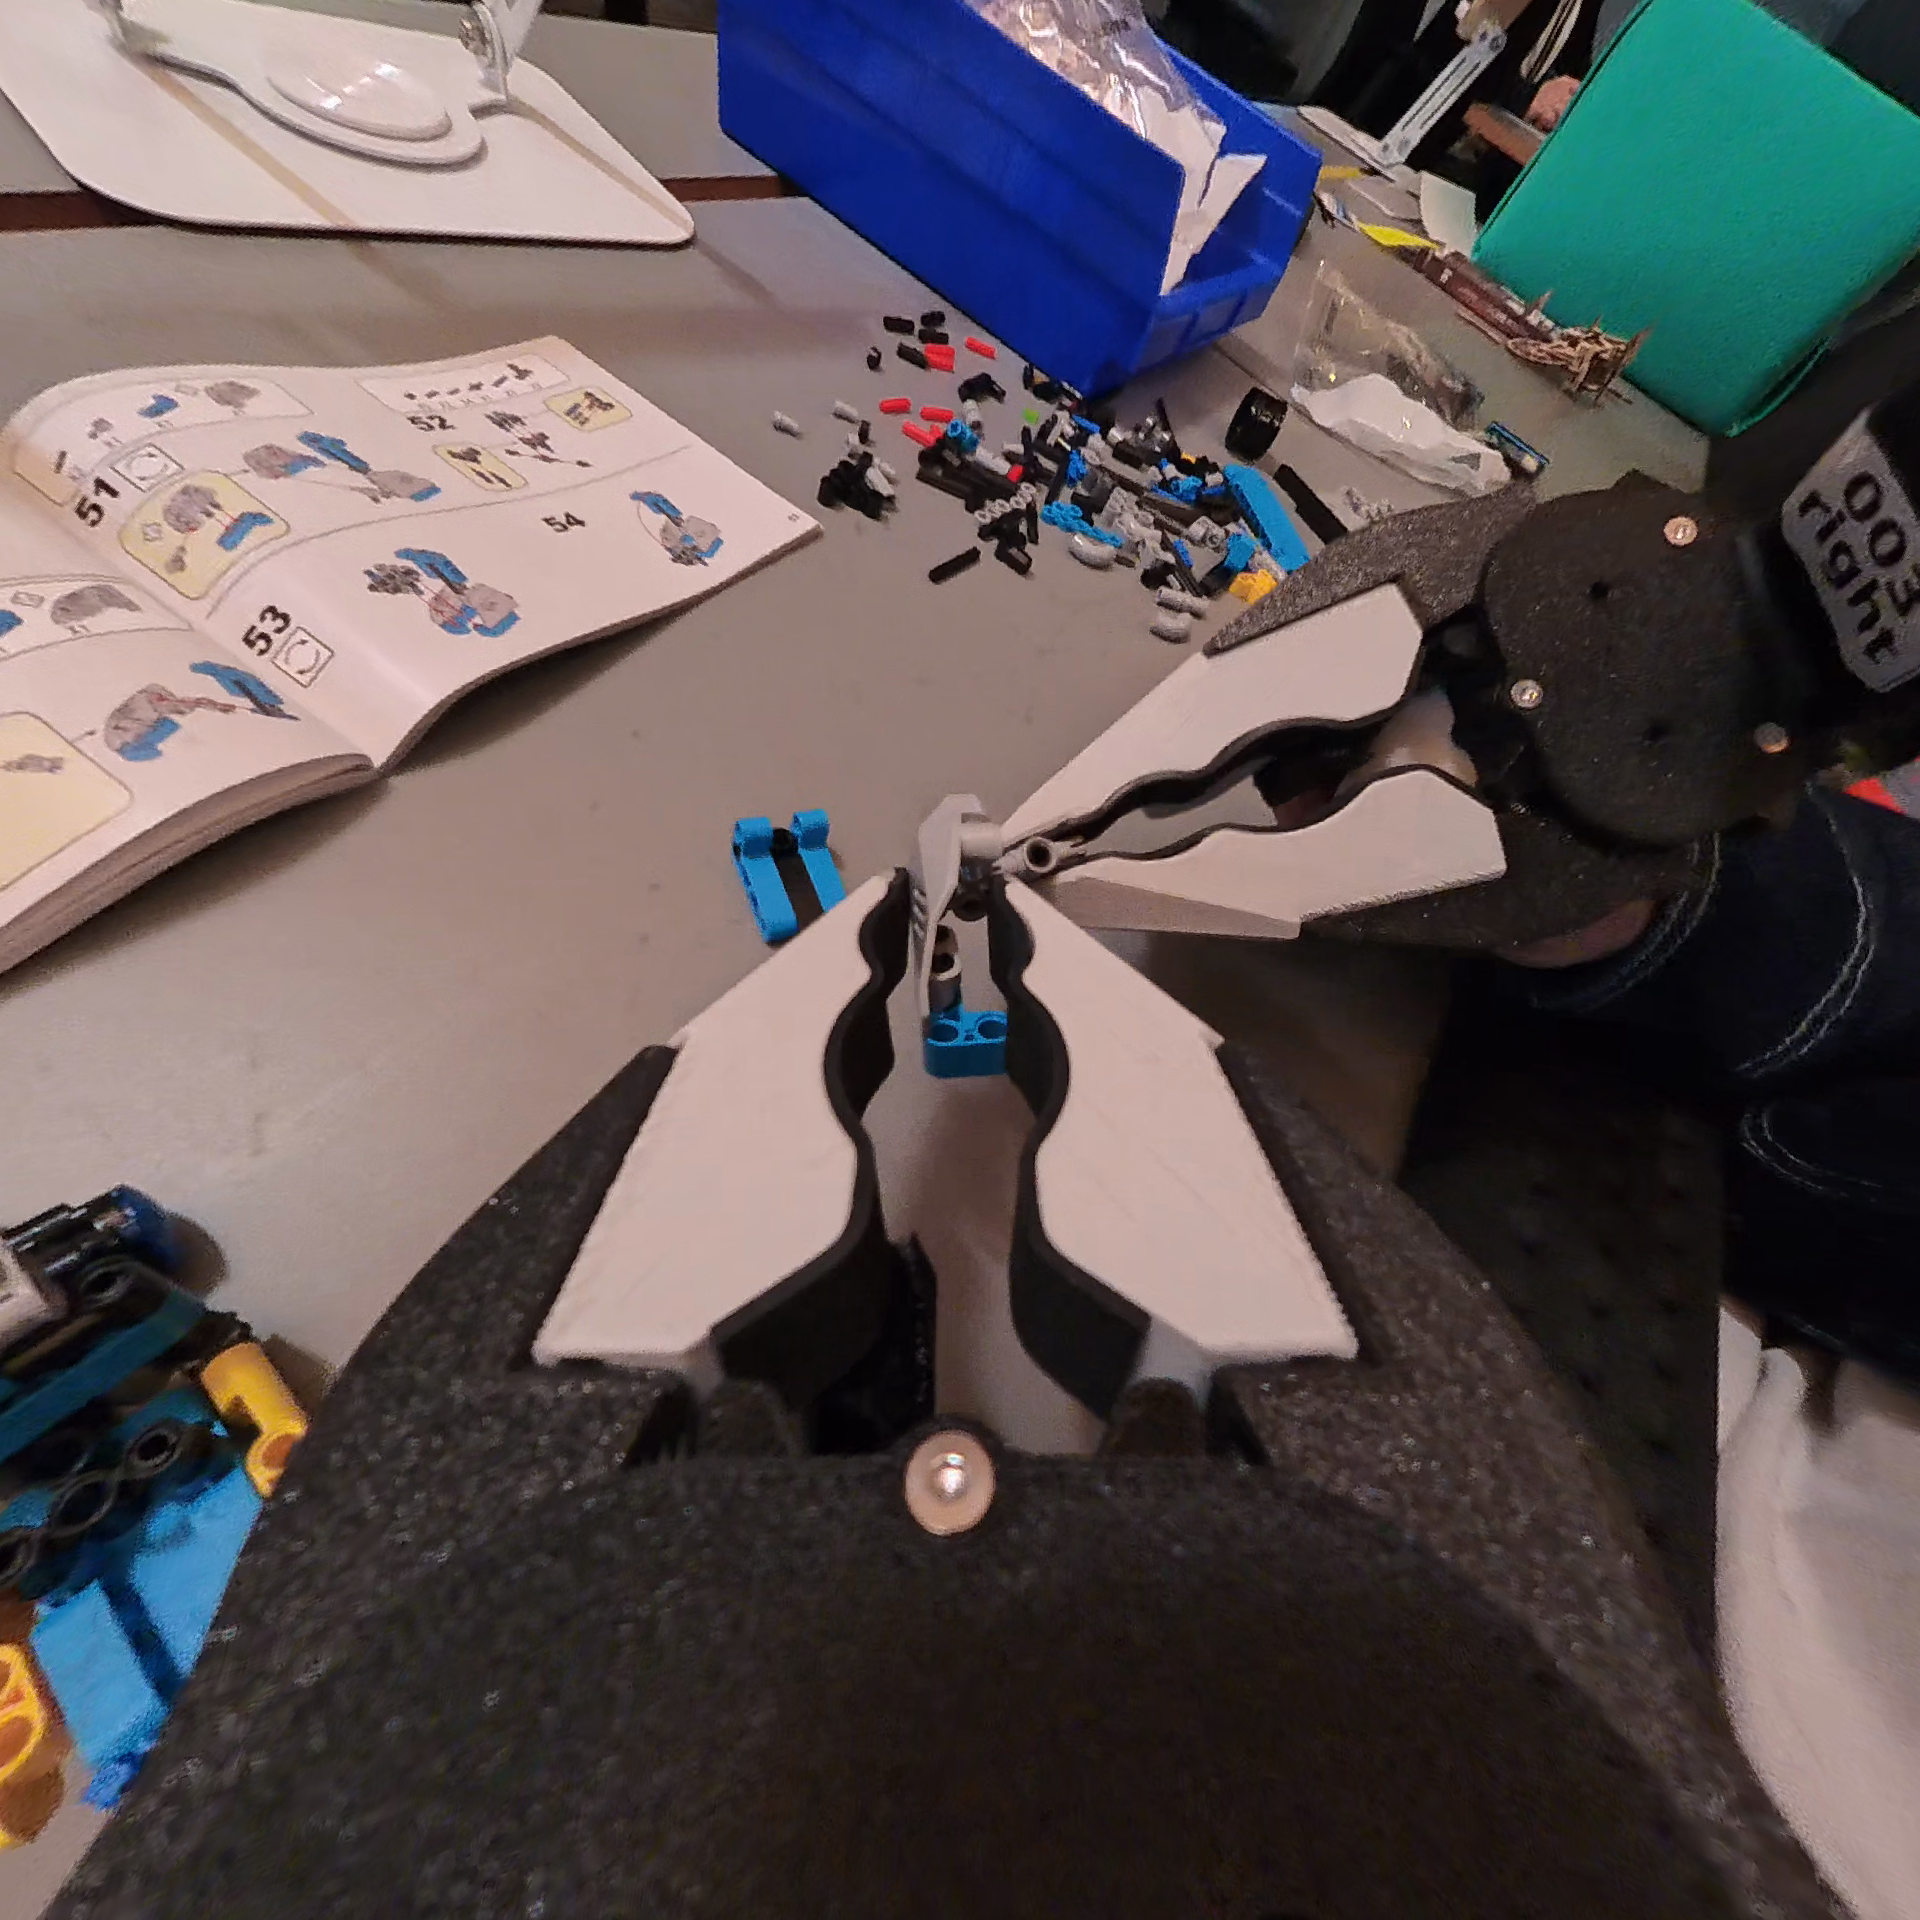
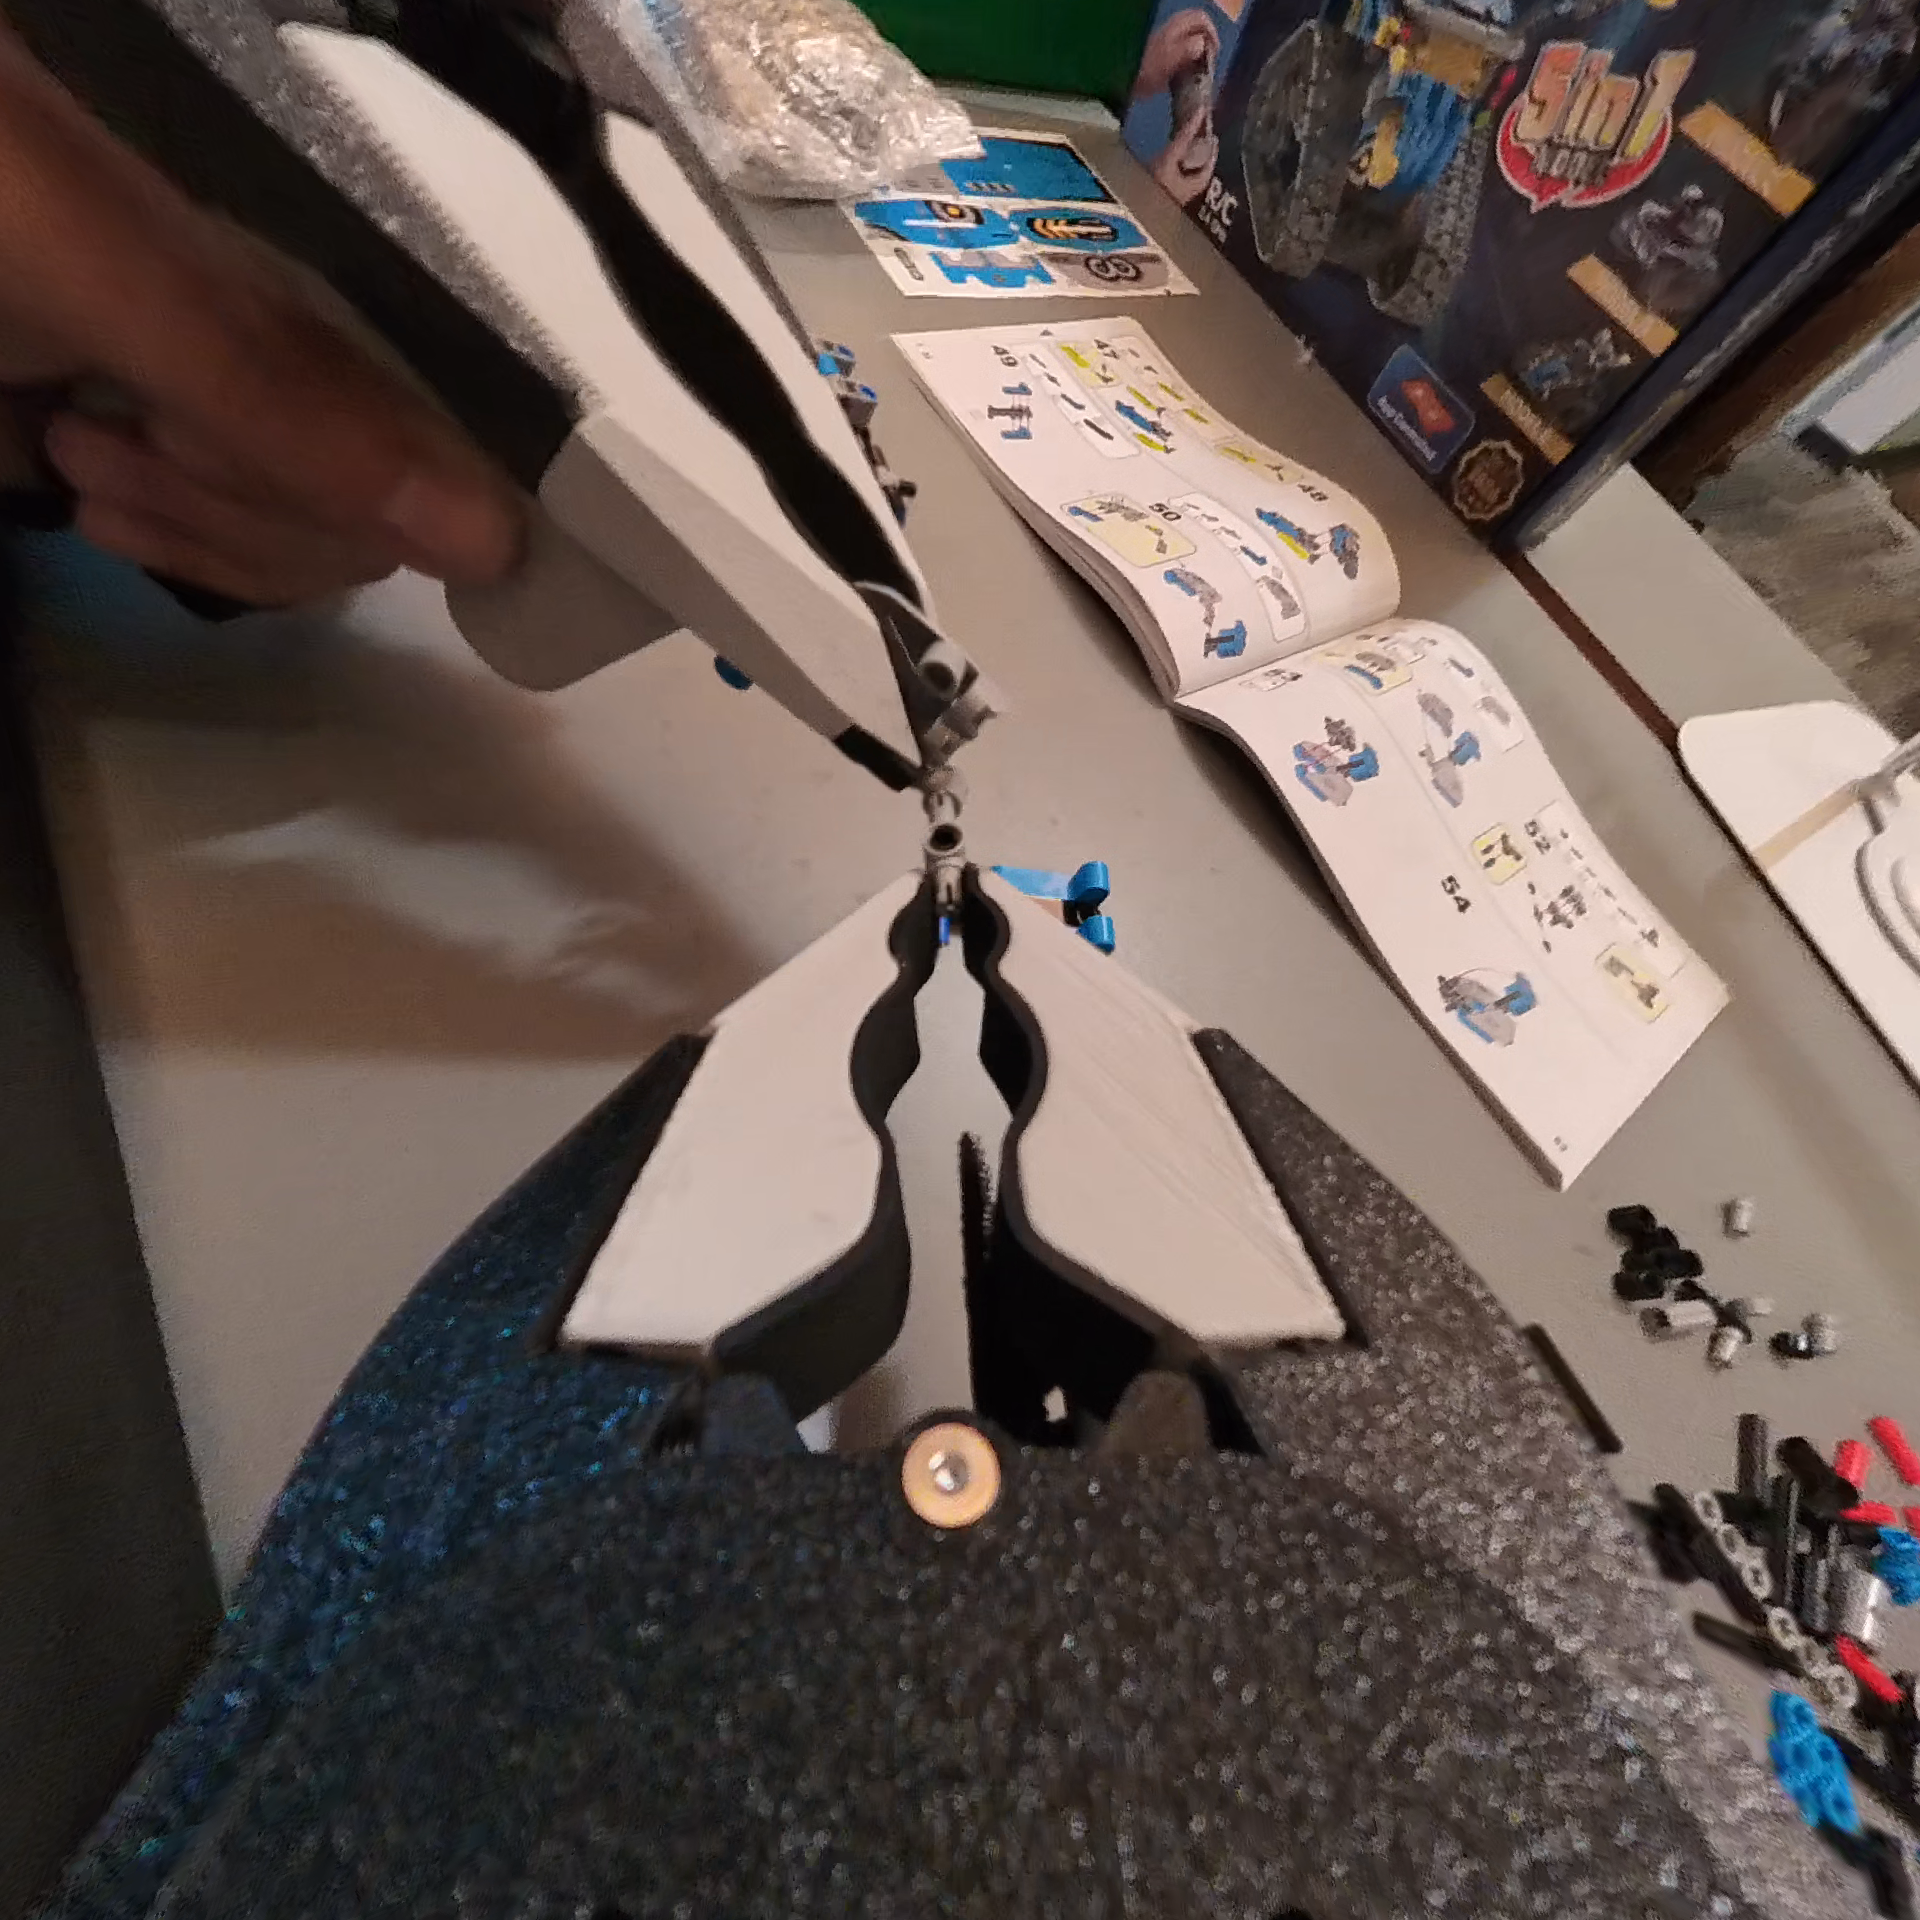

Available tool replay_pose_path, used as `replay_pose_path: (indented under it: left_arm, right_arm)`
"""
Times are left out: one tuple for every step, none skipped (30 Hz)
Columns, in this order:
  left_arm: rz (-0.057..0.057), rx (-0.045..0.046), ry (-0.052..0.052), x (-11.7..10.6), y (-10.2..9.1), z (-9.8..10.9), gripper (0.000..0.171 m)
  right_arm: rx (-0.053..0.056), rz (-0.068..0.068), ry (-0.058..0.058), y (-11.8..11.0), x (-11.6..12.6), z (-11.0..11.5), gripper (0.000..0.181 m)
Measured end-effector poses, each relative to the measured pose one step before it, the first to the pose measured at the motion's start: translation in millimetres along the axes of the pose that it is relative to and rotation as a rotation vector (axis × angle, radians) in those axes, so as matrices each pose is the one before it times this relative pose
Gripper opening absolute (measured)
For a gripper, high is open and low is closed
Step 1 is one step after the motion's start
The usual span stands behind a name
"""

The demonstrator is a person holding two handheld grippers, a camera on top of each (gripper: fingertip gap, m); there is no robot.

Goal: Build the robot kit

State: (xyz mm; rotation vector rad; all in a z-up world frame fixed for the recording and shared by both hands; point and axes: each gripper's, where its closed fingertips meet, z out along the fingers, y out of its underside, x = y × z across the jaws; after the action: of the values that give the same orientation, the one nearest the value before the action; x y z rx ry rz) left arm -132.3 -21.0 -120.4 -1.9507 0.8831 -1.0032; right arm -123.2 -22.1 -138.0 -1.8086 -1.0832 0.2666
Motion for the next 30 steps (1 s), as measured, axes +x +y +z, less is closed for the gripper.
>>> replay_pose_path:
  left_arm:
    - [-0.012,0.00723,0.0027,-0.62,-0.91,-0.02,0.015]
    - [-0.0147,0.00704,0.0033,-0.53,-0.43,0.53,0.015]
    - [-0.0114,0.00479,0.0019,-0.47,-0.4,0.62,0.015]
    - [-0.0076,0.001,-0.0051,-1.08,0.12,0.71,0.014]
    - [0.0015,-0.00119,-0.0136,-1.29,0.66,1.59,0.015]
    - [0.0076,0.00086,-0.0153,-0.9,-0.04,1.77,0.014]
    - [0.0129,-0.00137,-0.02,-1.11,-0.09,1.74,0.014]
    - [0.0217,-0.00011,-0.0229,-0.82,-0.32,1.59,0.014]
    - [0.0175,0.00297,-0.0201,-0.44,-0.61,1.27,0.014]
    - [0.0119,0.00424,-0.0158,-0.03,-0.36,1.1,0.014]
    - [0.0086,0.0022,-0.0109,0.03,-0.21,1.08,0.014]
    - [0.002,-0.00122,-0.0063,0.03,0.26,1.09,0.014]
    - [-0.0081,-0.00295,0.0038,0.03,0.62,1.32,0.014]
    - [-0.03,0.00002,0.016,0.02,0.15,0.84,0.014]
    - [-0.0451,0.00148,0.0236,0.05,0.28,0.63,0.014]
    - [-0.0474,0.00332,0.0277,0.52,0.16,0.22,0.014]
    - [-0.0393,0.00516,0.0199,0.05,-0.09,0.1,0.014]
    - [-0.0351,0.00242,0.0168,-0.33,0.52,0.13,0.014]
    - [-0.0228,-0.00172,0.0088,-0.59,1.06,0.43,0.014]
    - [0.0015,-0.00339,-0.0061,-0.55,0.89,0.5,0.014]
    - [0.0085,0.00272,-0.0067,0.15,-0.59,0.13,0.014]
    - [0.0109,-0.00054,-0.0062,0.24,-0.2,0.24,0.014]
    - [0.0078,-0.00075,-0.0059,-0.09,-0.22,0.08,0.014]
    - [0.0054,-0.00142,-0.0058,-0.49,0.35,-0.38,0.014]
    - [0.0256,-0.01029,-0.0162,-1.13,1.57,-0.03,0.014]
    - [0.0623,-0.01317,-0.0282,-0.61,1.44,-0.04,0.014]
    - [0.0847,-0.00823,-0.0304,0.49,-0.11,-0.58,0.014]
    - [0.0705,-0.0078,-0.0266,0.51,0.04,-0.23,0.014]
    - [0.0393,-0.00875,-0.014,0.72,0.91,0.46,0.013]
    - [0.018,-0.00768,-0.004,0.75,1.08,0.75,0.013]
  right_arm:
    - [-0.0031,0.0117,0.0062,-0.48,0.69,0.23,0.003]
    - [-0.0067,-0.0027,0.017,-0.15,1.48,0.11,0.003]
    - [-0.0053,-0.0059,0.0197,-0.22,1.44,0.0,0.003]
    - [-0.0146,-0.0009,0.0114,0.98,0.23,0.63,0.003]
    - [-0.0162,-0.0011,0.0134,1.47,0.57,1.23,0.003]
    - [-0.0156,-0.0025,0.0212,1.62,2.13,0.85,0.003]
    - [-0.0214,0.0031,0.0176,1.71,1.25,0.9,0.003]
    - [-0.0175,-0.0078,0.019,1.24,1.07,0.84,0.003]
    - [-0.01,-0.0042,0.016,0.86,0.97,0.51,0.003]
    - [-0.0085,0.007,0.0074,0.69,0.53,0.26,0.003]
    - [-0.0038,0.0011,0.0083,0.75,1.25,0.07,0.003]
    - [-0.0072,-0.0092,0.0098,1.01,0.61,0.37,0.003]
    - [-0.011,-0.0242,0.0177,1.35,1.23,0.31,0.003]
    - [-0.004,-0.0269,0.0188,0.74,1.43,0.04,0.003]
    - [-0.0044,-0.0184,0.0131,0.72,0.55,0.05,0.003]
    - [0.0009,-0.0168,0.0202,-0.37,1.93,-0.66,0.003]
    - [-0.0042,-0.0293,0.025,-0.6,1.81,-0.69,0.003]
    - [-0.0098,-0.0449,0.0266,0.17,0.49,0.16,0.003]
    - [-0.0109,-0.0397,0.0249,0.3,0.27,0.19,0.003]
    - [-0.016,-0.0194,0.0128,0.9,-0.52,0.54,0.003]
    - [-0.0039,-0.0051,0.0049,0.15,-0.17,0.52,0.003]
    - [-0.0003,0.0124,-0.0037,-0.05,0.58,0.06,0.003]
    - [-0.0052,-0.0038,0.0044,0.12,0.37,0.14,0.003]
    - [-0.0069,-0.0199,0.0122,-0.14,-0.45,0.08,0.003]
    - [-0.0069,-0.0029,-0.0088,0.32,-1.9,0.74,0.003]
    - [-0.002,0.0232,-0.0341,1.13,-2.89,1.14,0.003]
    - [0.0149,0.0618,-0.0516,0.0,-2.15,0.03,0.003]
    - [0.0177,0.1135,-0.0828,0.07,-3.15,-0.31,0.003]
    - [0.0098,0.0807,-0.0663,1.28,-2.1,0.63,0.003]
    - [0.0006,0.0304,-0.028,1.71,-1.08,0.59,0.003]
